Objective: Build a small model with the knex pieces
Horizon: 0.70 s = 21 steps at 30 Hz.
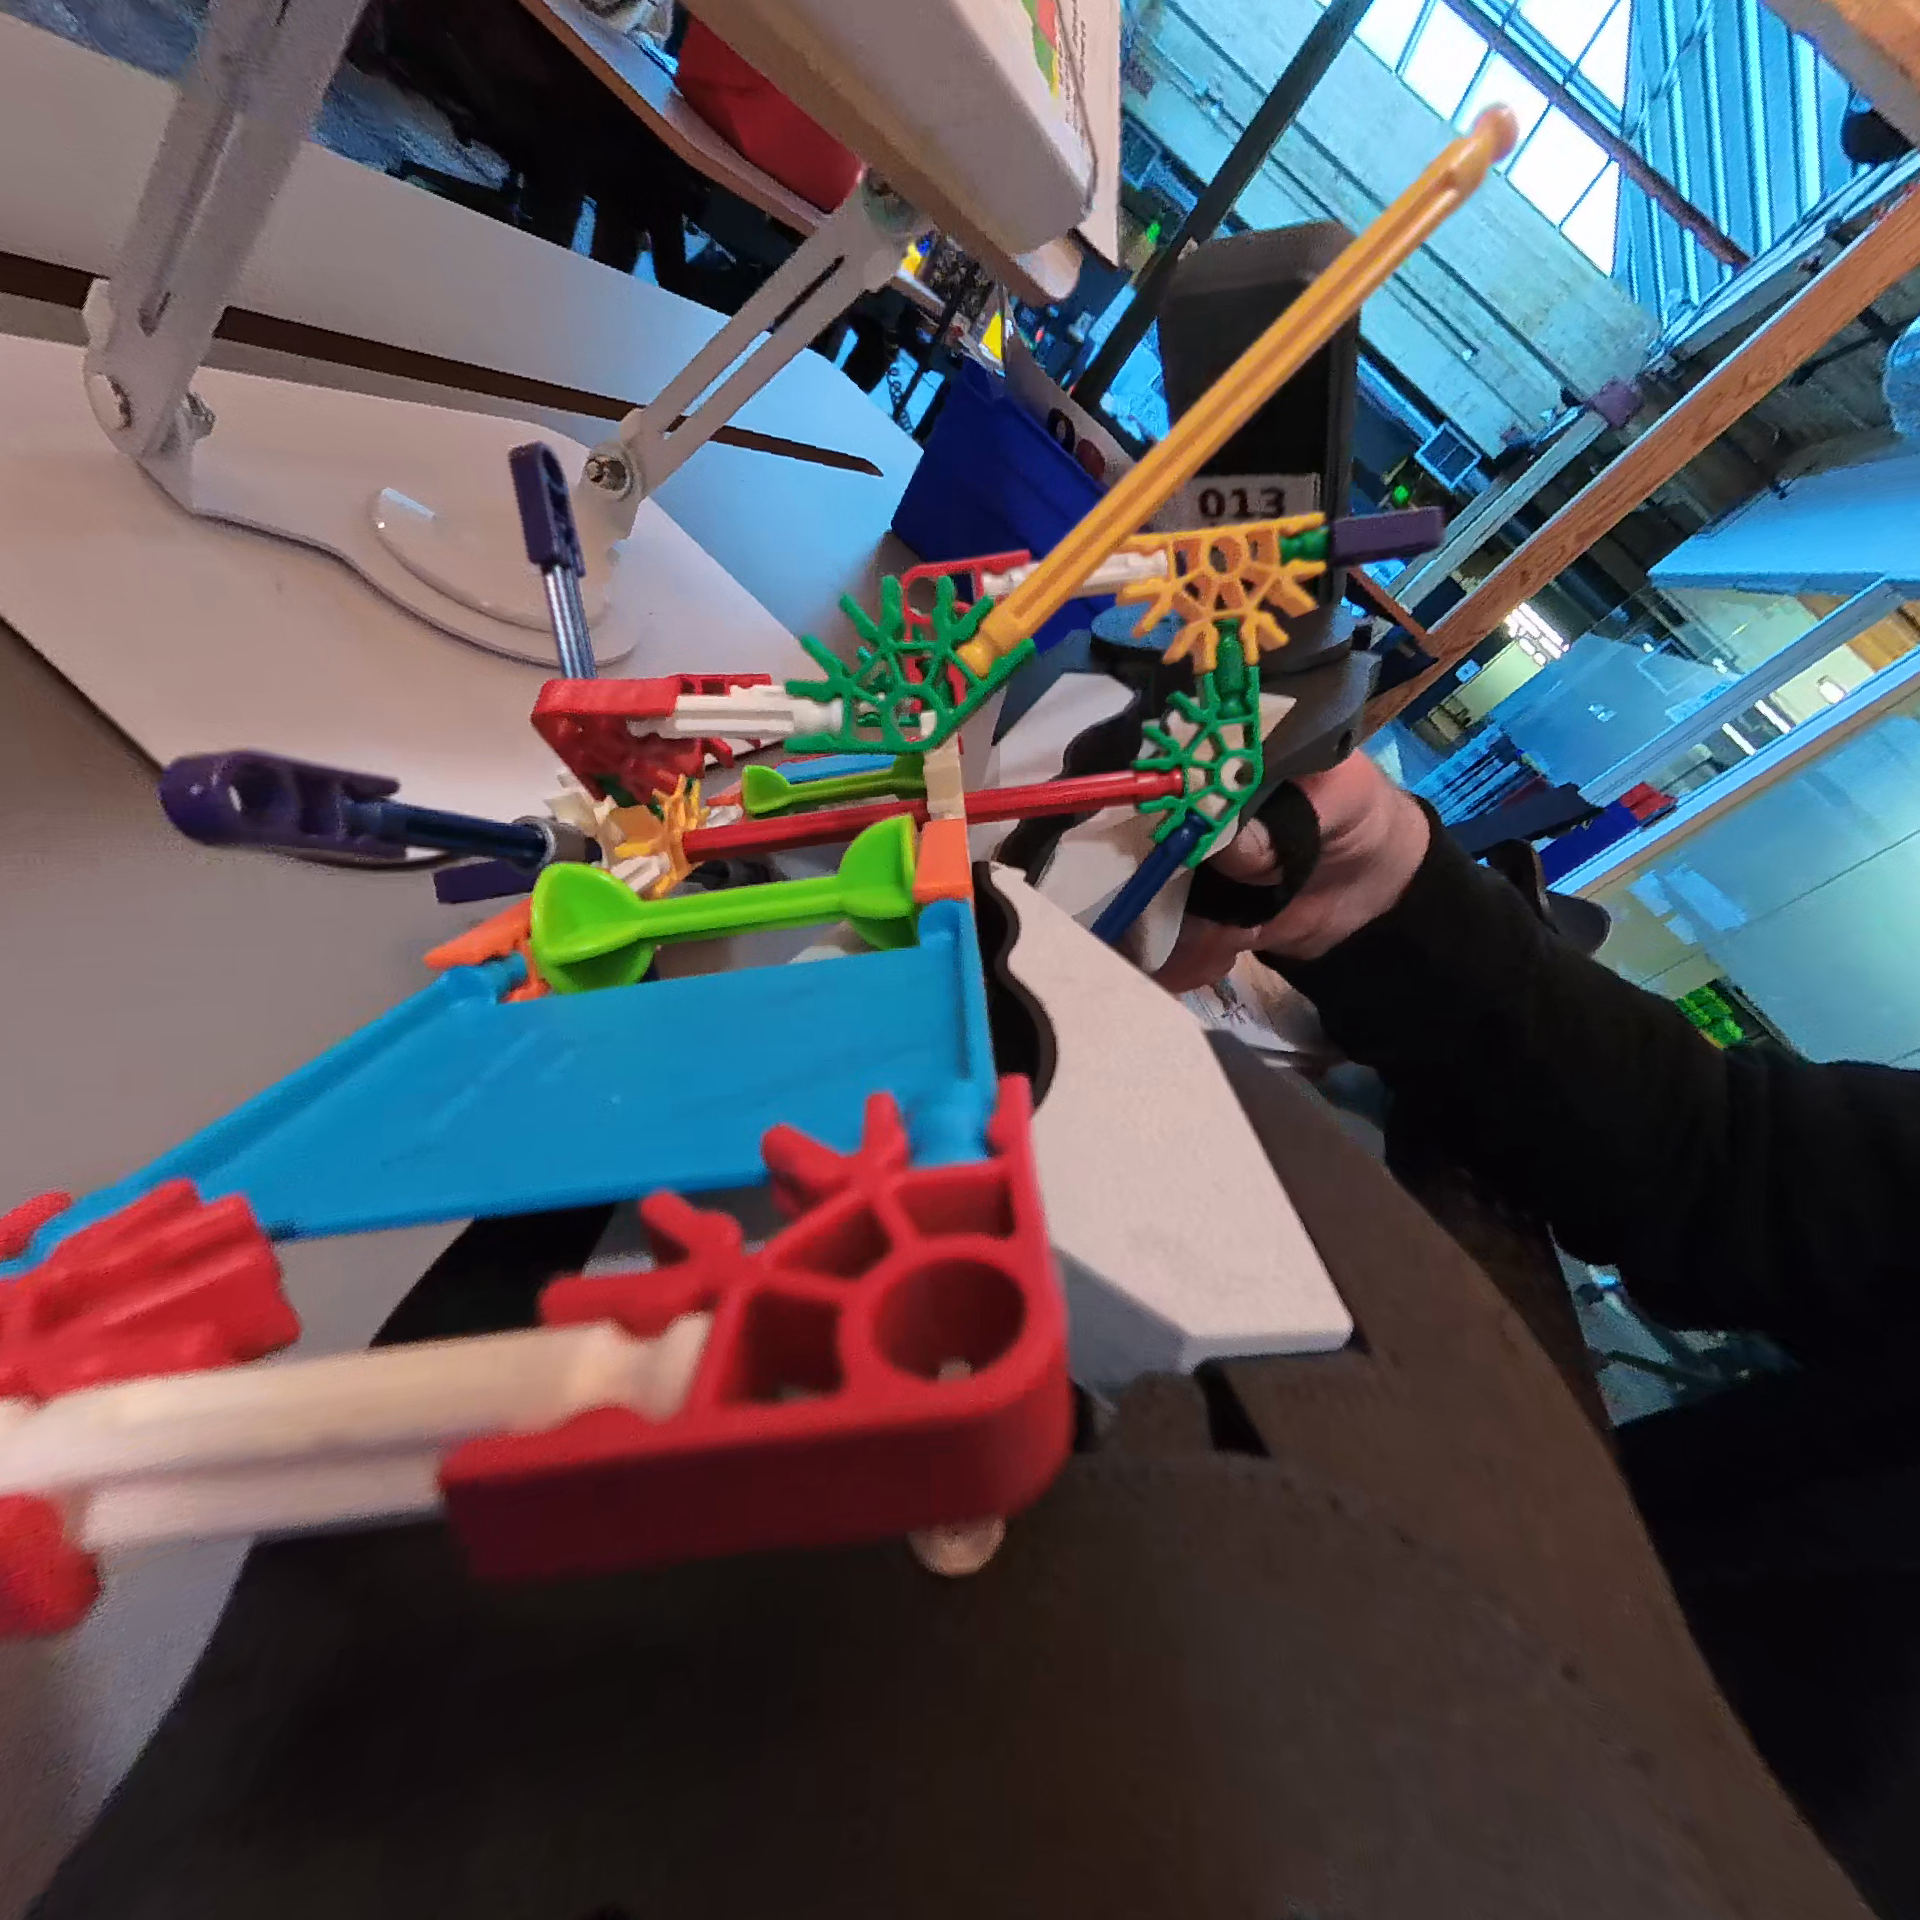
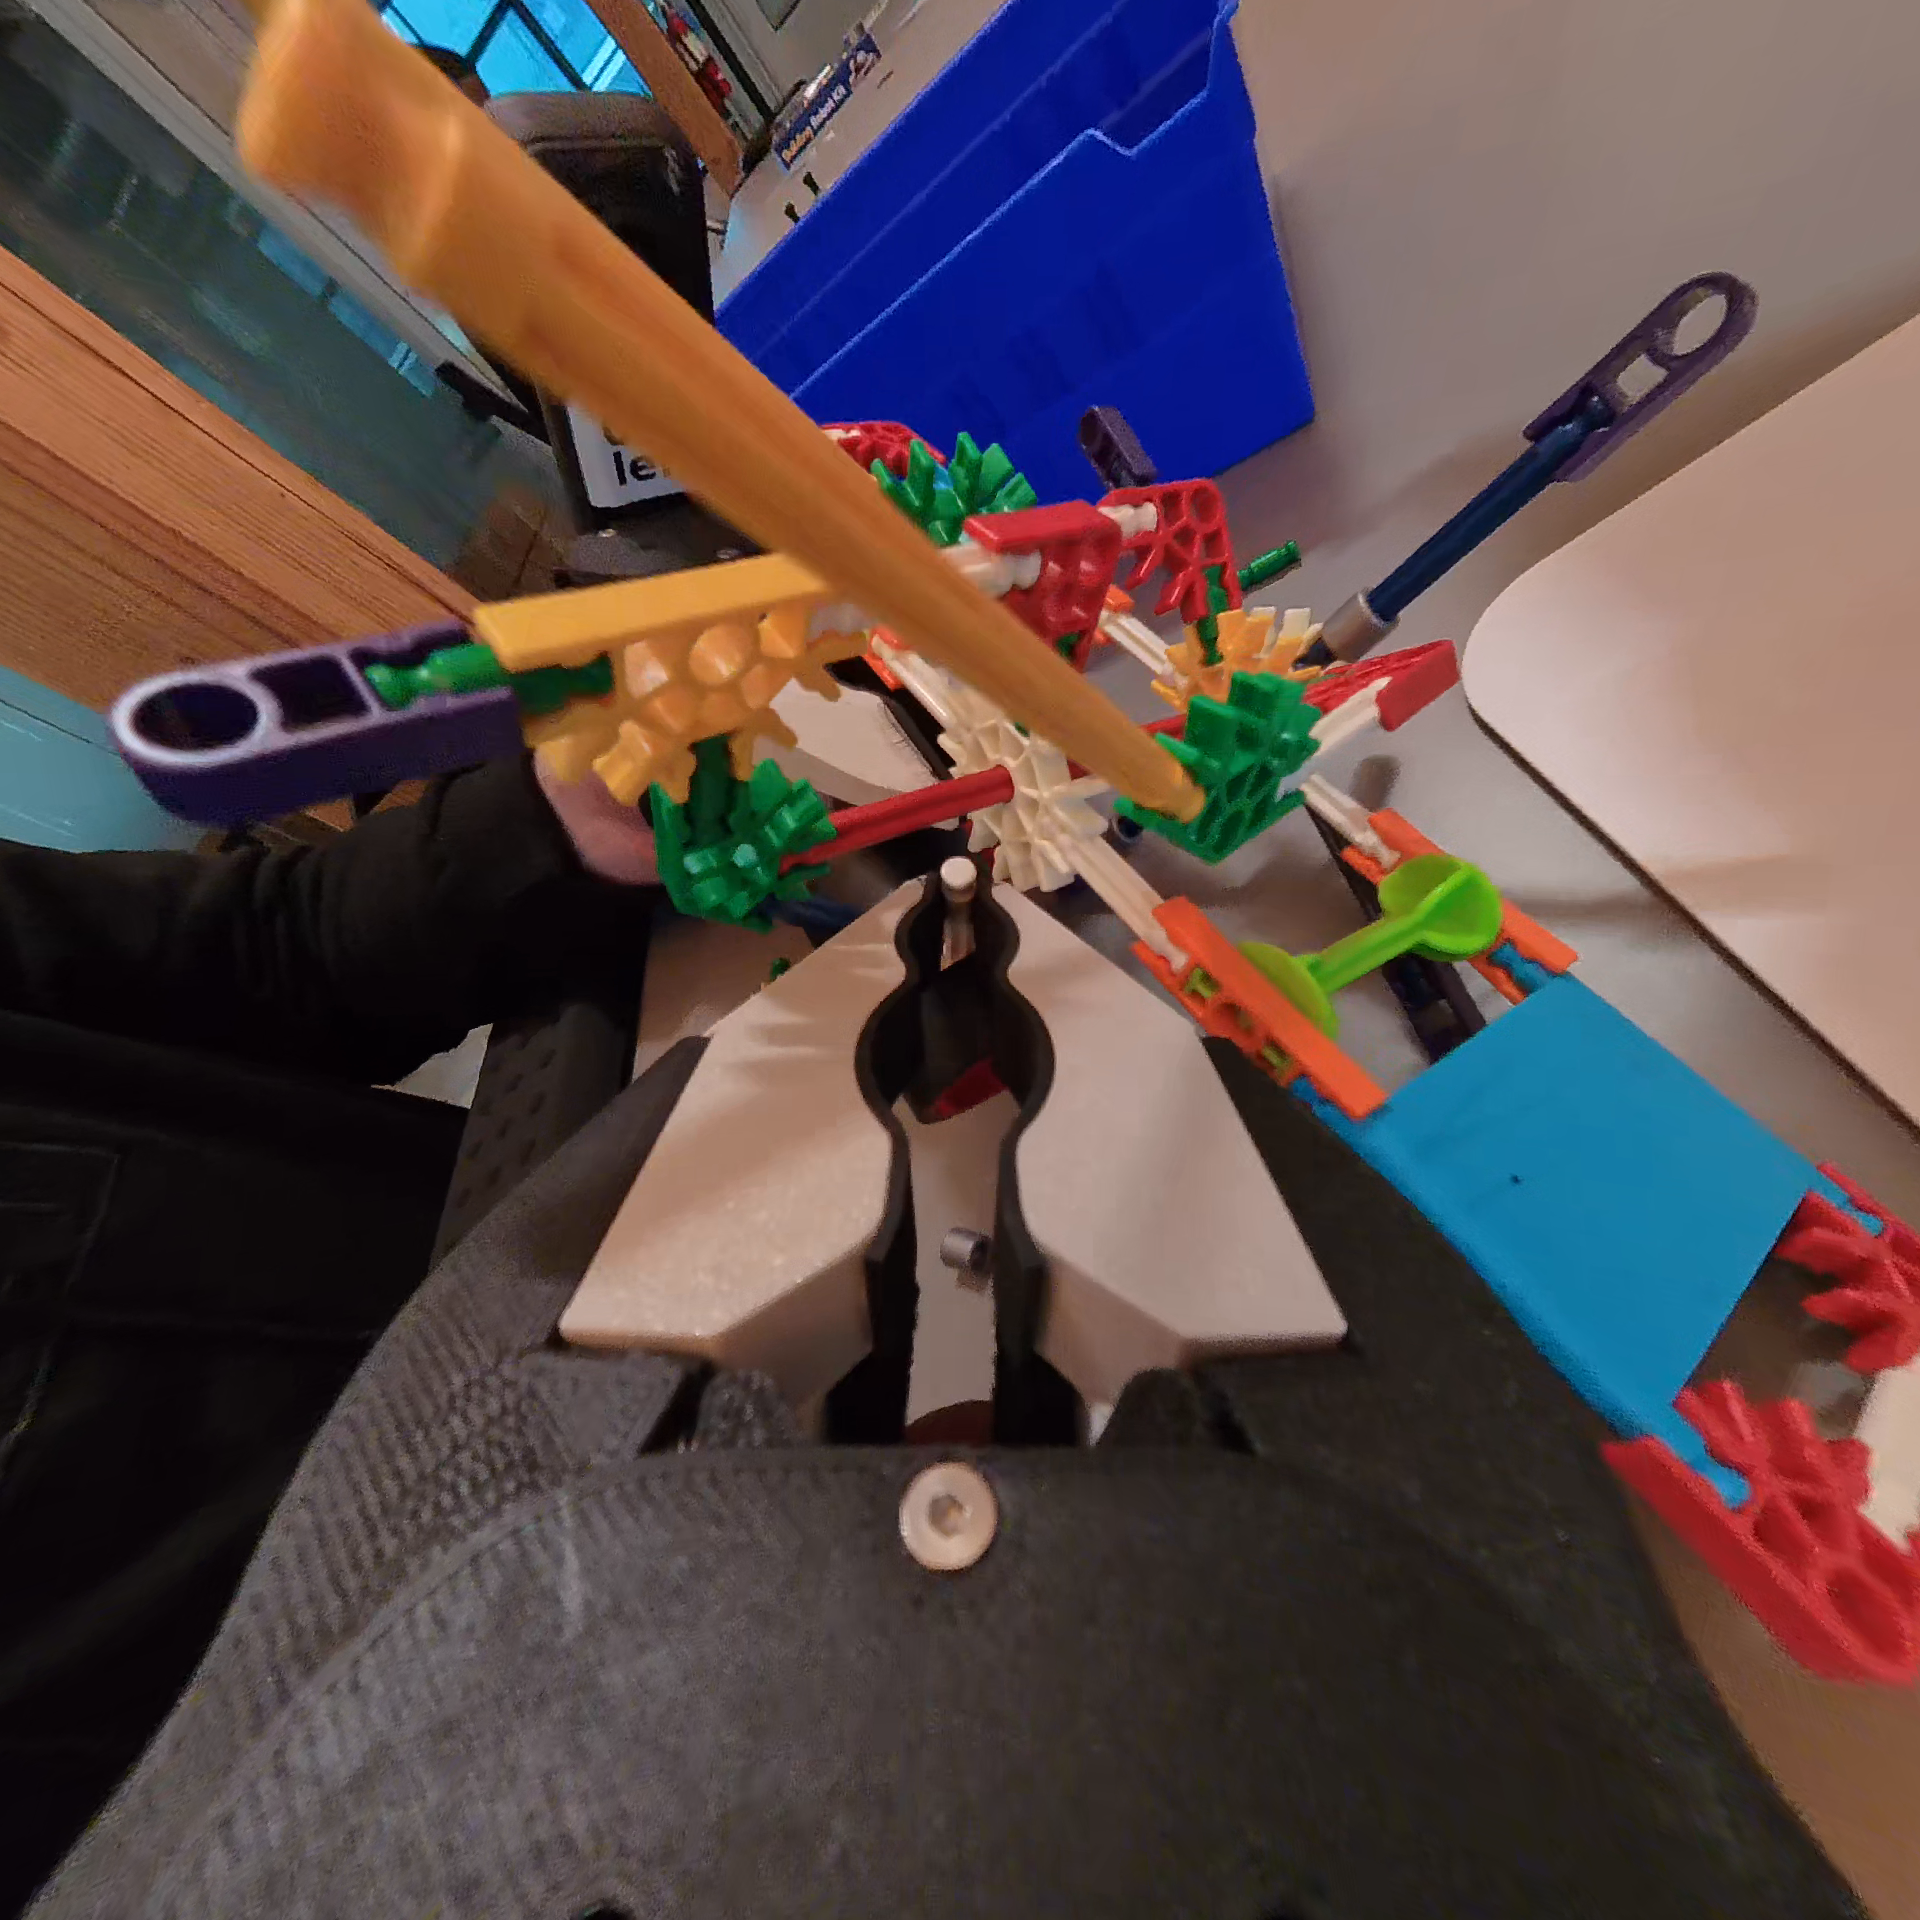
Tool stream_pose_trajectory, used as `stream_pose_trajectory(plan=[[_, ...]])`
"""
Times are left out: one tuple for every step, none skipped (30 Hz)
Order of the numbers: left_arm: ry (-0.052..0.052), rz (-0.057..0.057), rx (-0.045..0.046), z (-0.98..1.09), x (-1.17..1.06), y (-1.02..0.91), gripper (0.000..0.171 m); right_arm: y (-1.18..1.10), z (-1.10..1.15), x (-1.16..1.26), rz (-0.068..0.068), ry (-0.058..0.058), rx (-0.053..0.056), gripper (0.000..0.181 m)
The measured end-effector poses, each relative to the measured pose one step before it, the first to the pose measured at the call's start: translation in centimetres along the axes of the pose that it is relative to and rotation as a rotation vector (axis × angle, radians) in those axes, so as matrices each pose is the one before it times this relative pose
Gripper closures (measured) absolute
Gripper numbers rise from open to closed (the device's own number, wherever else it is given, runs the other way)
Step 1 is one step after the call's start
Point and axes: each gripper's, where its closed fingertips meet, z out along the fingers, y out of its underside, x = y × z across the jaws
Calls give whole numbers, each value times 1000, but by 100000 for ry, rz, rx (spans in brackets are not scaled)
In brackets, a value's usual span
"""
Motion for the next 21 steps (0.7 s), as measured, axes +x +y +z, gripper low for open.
stream_pose_trajectory(plan=[[-129, 1241, -567, 4, 56, 49, 166, 20, -104, -17, -396, 170, -249, 179], [-204, 724, -444, 13, 9, 29, 166, 32, -63, 27, 419, 86, -241, 179], [-135, 230, -265, 18, -15, 31, 167, -24, -29, 43, -38, 263, 186, 179], [-324, 295, -111, -10, -52, 13, 167, -6, 8, 34, -12, 508, 176, 179], [117, 244, -433, 8, 14, 63, 167, 104, 49, 2, 246, 375, -796, 179], [101, 428, -327, 6, 64, 57, 167, 109, 56, -45, -319, 263, -729, 179], [-145, 653, -267, 27, 39, 49, 168, 95, 31, -20, -65, 168, -532, 179], [-81, 551, -260, 9, 36, 38, 168, 57, 10, -28, 223, -151, -262, 179], [23, 423, -240, 13, 45, 37, 168, 37, 2, -26, 242, -262, -47, 179], [-69, 414, -264, 3, 15, 31, 168, 46, 7, -2, 78, -76, -176, 179], [-146, 441, -156, -2, 15, 13, 168, -7, 9, -4, -283, 123, 79, 179], [-22, 142, 56, -22, 8, -25, 168, -17, 11, -8, -49, 66, 269, 179], [135, 167, -236, -18, 12, 25, 168, 45, 35, -43, 75, -155, -205, 179], [197, 512, -397, -5, 48, 62, 168, 67, 12, -33, -207, -42, -365, 179], [-264, 639, -148, 5, 8, 12, 168, 3, 4, 10, -196, 243, 114, 179], [-199, 519, -84, 12, 11, 6, 168, 46, -12, 26, -177, 273, -193, 179], [34, 612, -477, 17, 40, 79, 168, 83, -19, -10, -215, 173, -580, 179], [-42, 531, -221, 26, 26, 38, 168, 43, -12, -20, -413, 162, -199, 179], [65, 246, 172, -3, 26, -24, 168, -20, -25, -35, -283, -102, 348, 179], [-207, -42, 54, 2, -30, -21, 168, -105, -62, -100, 135, -822, 837, 179], [28, 361, -421, 7, 19, 74, 168, -199, -131, -185, -132, -1256, 1165, 179]])
